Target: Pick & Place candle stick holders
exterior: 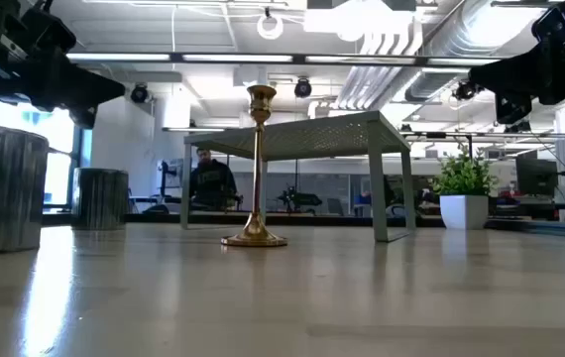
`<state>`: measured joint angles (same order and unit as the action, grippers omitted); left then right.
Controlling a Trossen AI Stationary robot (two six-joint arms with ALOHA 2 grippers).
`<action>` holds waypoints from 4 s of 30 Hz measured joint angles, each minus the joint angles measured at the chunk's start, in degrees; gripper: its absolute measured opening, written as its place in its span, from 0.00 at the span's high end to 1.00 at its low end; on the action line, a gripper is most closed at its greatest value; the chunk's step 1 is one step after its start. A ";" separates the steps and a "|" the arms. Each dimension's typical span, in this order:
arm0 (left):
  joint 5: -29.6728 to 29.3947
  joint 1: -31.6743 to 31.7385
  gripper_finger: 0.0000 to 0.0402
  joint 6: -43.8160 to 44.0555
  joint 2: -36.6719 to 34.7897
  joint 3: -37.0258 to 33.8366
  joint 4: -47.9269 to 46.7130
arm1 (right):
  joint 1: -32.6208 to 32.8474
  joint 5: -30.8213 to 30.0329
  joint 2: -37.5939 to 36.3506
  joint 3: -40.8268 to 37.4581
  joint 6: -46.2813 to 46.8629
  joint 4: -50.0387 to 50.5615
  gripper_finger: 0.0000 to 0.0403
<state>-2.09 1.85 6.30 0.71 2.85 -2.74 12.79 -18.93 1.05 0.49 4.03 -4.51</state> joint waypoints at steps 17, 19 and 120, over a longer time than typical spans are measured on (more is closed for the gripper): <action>-0.01 0.02 1.00 -0.02 0.01 -0.02 -0.02 | -0.01 -0.01 0.01 0.00 0.00 0.02 0.99; -0.01 0.00 1.00 0.00 0.01 0.00 -0.02 | -0.01 0.00 0.00 0.00 0.00 0.00 0.99; -0.95 0.00 1.00 -1.52 0.02 -0.07 5.66 | -0.01 0.00 0.01 0.00 0.00 0.02 1.00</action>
<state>-3.04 1.85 4.79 0.73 2.79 2.92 12.78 -18.93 1.06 0.49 4.03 -4.50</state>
